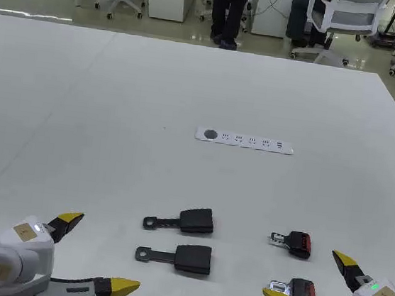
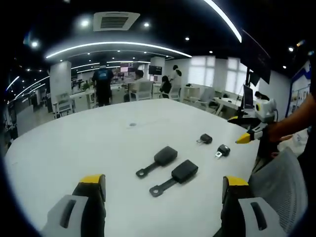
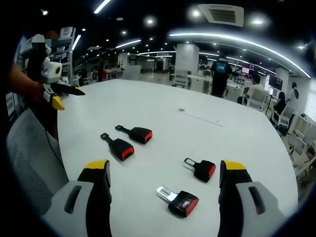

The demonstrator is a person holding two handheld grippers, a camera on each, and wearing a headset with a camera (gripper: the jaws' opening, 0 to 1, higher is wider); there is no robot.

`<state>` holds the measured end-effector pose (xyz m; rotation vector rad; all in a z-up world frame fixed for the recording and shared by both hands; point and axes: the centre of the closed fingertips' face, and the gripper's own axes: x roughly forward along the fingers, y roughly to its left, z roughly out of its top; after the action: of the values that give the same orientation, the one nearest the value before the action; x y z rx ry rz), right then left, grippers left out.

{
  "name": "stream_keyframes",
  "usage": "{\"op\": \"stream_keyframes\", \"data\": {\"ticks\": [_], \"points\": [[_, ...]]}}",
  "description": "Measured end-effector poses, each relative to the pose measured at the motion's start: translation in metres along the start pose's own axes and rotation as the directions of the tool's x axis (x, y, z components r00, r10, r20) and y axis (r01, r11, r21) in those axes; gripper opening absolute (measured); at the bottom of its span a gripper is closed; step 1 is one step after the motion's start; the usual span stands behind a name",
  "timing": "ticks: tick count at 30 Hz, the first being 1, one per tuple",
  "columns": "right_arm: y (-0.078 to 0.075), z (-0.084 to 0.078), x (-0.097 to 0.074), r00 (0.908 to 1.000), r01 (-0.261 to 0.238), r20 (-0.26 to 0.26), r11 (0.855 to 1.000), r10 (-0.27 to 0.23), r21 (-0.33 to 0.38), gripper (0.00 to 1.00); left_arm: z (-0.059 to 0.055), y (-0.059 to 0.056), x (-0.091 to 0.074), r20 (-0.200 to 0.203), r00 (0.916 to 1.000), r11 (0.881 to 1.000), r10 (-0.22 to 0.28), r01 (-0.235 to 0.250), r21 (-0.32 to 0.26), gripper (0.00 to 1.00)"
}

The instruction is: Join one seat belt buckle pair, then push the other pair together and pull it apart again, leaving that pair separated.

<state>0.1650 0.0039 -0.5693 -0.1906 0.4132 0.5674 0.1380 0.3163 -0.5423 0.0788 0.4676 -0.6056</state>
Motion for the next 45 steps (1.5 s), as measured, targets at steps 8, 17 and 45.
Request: {"op": "stream_keyframes", "data": {"ticks": [8,17,45], "points": [[0.000,-0.004,0.000,1.0000,0.001,-0.009,1.000,-0.001,0.000,0.92,0.001,0.000,-0.001,-0.001,1.0000,1.000,-0.005,0.005,-0.004,1.00],[-0.003,-0.004,0.001,0.9999,0.006,-0.010,1.000,-0.006,0.010,0.93,0.001,0.001,-0.001,0.000,1.0000,1.000,-0.002,0.002,-0.004,1.00],[-0.002,-0.013,-0.001,0.9996,0.003,-0.027,1.000,-0.002,0.020,0.93,-0.007,0.006,-0.001,-0.016,0.9999,1.000,0.003,-0.003,-0.009,1.00]]}}
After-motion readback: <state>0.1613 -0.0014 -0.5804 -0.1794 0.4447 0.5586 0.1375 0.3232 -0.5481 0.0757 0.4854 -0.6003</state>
